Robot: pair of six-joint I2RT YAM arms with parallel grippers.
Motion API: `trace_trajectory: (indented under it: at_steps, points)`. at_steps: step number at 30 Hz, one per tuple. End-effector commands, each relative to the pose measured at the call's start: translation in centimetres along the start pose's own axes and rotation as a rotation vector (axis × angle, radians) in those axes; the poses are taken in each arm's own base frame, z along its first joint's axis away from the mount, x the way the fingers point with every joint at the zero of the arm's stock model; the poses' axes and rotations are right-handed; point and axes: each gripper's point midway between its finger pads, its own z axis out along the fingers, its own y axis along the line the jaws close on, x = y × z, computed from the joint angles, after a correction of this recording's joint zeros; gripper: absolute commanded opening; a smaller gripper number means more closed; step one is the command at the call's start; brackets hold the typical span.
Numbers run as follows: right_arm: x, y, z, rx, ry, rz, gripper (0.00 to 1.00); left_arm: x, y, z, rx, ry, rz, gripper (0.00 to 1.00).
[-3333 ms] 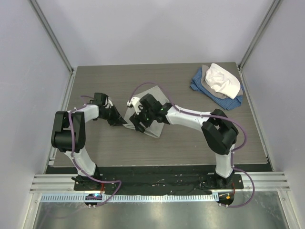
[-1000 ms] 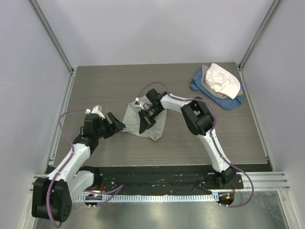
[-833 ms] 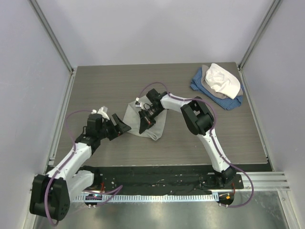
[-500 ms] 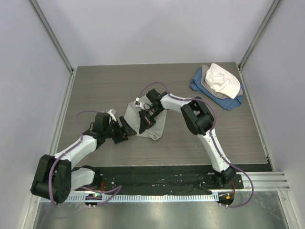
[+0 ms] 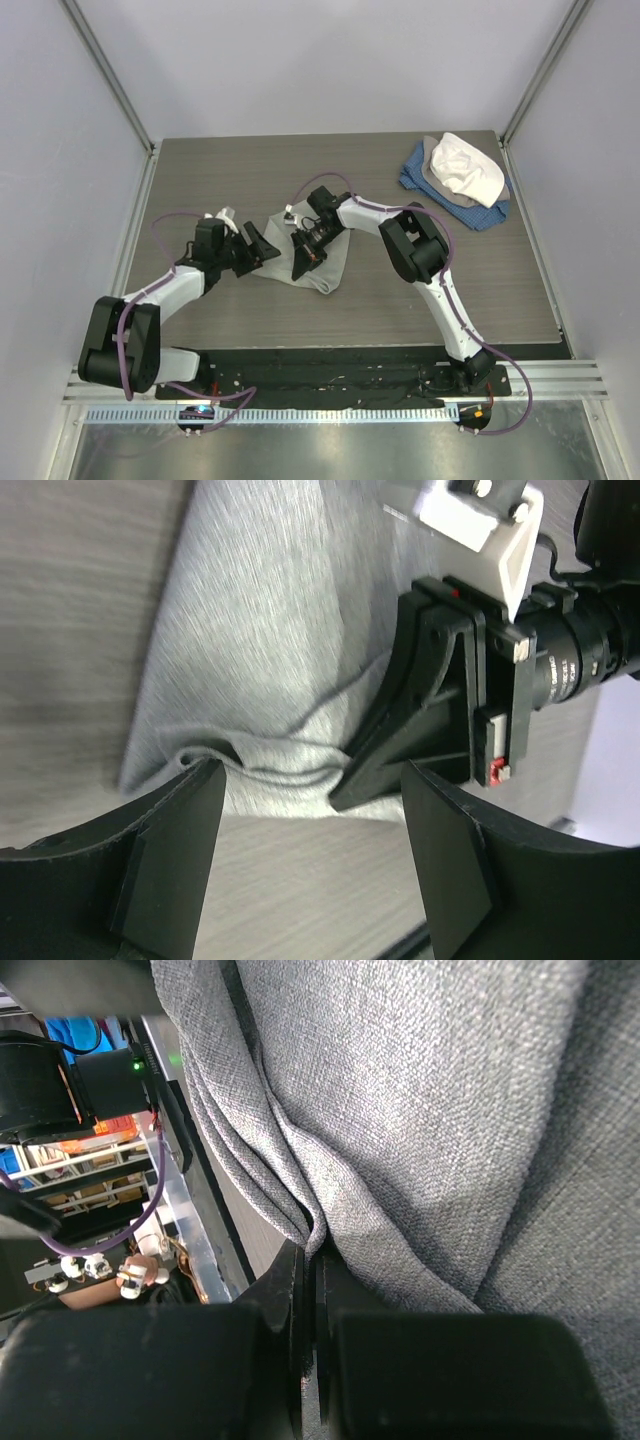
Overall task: Fold the napkin, place the utensils inside, and roll it up
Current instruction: Roll the napkin with the utensil
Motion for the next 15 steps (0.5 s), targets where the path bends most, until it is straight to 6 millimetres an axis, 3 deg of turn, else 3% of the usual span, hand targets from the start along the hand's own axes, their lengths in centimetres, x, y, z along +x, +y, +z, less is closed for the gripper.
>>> trace_trajectory:
  at_steps: [1,15]
  points:
    - [0.6,-3.7,0.9,0.107,0.011,0.021,0.01,-3.1,-0.1,-0.2,-0.026,-0.107,0.139,0.76]
    - [-0.1,-5.1,1.1,0.097,-0.004,0.078,0.01,-0.7,5.0,-2.1,-0.216,-0.131,0.128,0.77]
